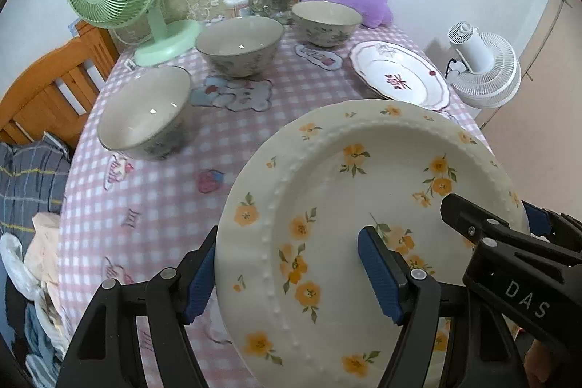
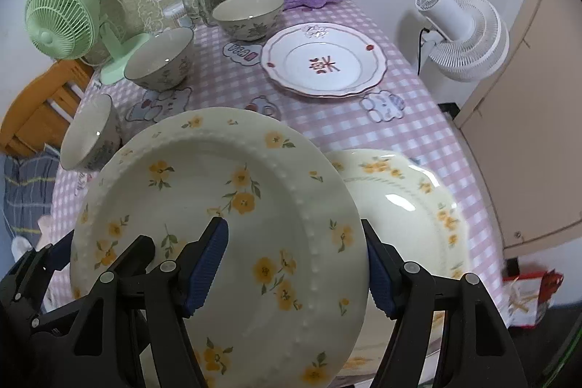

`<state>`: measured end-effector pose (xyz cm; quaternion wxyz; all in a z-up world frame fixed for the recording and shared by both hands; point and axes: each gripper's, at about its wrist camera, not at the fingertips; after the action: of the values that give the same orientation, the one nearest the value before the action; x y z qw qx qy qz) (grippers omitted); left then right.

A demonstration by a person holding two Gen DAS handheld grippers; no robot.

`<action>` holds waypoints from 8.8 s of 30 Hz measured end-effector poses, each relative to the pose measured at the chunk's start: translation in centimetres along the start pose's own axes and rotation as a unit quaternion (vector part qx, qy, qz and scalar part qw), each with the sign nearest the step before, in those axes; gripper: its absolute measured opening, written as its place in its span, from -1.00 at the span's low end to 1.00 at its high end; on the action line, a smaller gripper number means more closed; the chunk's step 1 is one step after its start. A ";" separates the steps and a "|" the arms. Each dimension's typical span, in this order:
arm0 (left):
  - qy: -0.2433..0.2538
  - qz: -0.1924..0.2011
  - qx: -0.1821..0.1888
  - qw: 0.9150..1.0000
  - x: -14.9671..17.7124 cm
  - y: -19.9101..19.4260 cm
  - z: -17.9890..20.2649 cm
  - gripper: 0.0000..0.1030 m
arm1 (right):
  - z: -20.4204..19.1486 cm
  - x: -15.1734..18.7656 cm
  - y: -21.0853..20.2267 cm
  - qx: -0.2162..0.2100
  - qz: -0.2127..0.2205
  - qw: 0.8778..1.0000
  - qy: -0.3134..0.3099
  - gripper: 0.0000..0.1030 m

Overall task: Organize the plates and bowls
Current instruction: 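Lift the beaded-edge plate with both grippers and carry it toward the first plate, then lower the beaded-edge plate onto the first plate and open both grippers, then move both grippers toward the white plate with the red pattern, then close both grippers on the rim of the red-patterned white plate, then lift the red-patterned plate with both grippers and carry it to the yellow plates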

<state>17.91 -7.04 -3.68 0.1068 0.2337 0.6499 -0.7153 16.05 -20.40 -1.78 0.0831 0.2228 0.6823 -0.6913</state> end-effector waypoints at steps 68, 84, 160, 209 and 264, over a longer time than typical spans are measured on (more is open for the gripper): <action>-0.029 -0.036 -0.095 0.994 2.4 5.9 15.2 0.59 | 17.3 0.3 5.0 -0.001 -0.082 0.993 -0.090 -0.17; -0.053 -0.037 -0.102 0.993 3.0 4.2 13.3 0.59 | 14.5 0.4 6.5 -0.015 -0.104 0.988 -0.110 -0.22; -0.042 -0.008 -0.056 0.998 -18.7 19.4 12.4 0.38 | 10.4 -22.1 19.8 -0.059 0.010 0.989 -0.135 0.07; -0.055 0.023 -0.058 0.997 -15.9 10.2 9.9 0.16 | 8.4 -19.3 11.4 -0.049 0.025 0.983 -0.176 -0.09; 0.061 -0.036 -0.015 0.997 1.1 5.3 15.1 0.17 | 14.1 0.9 4.7 0.011 -0.057 0.996 -0.074 -0.11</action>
<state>16.42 -22.33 -8.18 0.0441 0.2516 0.6741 -0.6931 14.45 -34.34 -6.88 0.0915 0.1329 0.6783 -0.7168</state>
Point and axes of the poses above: each gripper's, at about its wrist camera, not at the fingertips, and y roughly the way its jaws point, z to its right, x to its underside, and after that the axes turned 1 degree about z, right-handed
